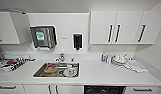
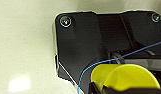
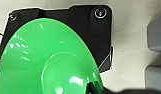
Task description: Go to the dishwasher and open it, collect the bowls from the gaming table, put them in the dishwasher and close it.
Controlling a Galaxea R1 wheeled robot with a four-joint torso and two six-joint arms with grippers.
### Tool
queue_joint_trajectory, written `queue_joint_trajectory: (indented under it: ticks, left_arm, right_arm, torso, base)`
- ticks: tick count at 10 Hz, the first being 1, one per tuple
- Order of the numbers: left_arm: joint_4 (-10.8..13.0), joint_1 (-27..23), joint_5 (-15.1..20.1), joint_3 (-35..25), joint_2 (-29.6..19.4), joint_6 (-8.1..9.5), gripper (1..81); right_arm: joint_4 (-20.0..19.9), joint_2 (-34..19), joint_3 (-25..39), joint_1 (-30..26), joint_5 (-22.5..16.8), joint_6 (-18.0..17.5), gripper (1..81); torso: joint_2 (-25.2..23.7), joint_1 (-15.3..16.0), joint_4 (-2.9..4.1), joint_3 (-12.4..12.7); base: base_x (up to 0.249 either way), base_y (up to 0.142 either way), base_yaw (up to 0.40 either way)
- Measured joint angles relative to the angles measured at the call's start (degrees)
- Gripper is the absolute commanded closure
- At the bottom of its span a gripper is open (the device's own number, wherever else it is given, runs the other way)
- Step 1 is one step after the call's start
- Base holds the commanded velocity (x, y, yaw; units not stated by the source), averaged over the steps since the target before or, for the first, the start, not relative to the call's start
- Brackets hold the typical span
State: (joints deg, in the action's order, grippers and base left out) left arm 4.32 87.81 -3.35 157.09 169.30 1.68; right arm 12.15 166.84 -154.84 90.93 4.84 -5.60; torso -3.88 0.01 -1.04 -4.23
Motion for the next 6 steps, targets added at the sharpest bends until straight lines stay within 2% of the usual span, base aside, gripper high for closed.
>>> queue_joint_trajectory:
  ticks: [2,4,6]
  left_arm:
    - [0.0,0.01,-0.2,-2.65,-1.22,0.0,81.1]
    - [-0.02,-0.05,-0.52,-8.44,-4.14,0.0,81.1]
    - [-0.02,-0.49,-0.78,-14.48,-7.97,0.02,81.1]
  right_arm:
    - [-0.02,-1.99,3.83,0.0,0.0,-0.07,81.1]
    - [-0.04,-5.32,9.42,-0.16,0.0,-0.3,81.1]
    - [-0.09,-8.24,11.79,-0.16,0.04,-0.44,81.1]
  torso:
    - [0.0,0.0,0.0,0.0]
    - [0.0,0.0,0.0,0.0]
    - [0.0,-0.01,0.0,-0.76]
  base:
    - [0.0,0.0,0.0]
    - [0.0,0.0,0.0]
    - [0.0,0.0,0.0]
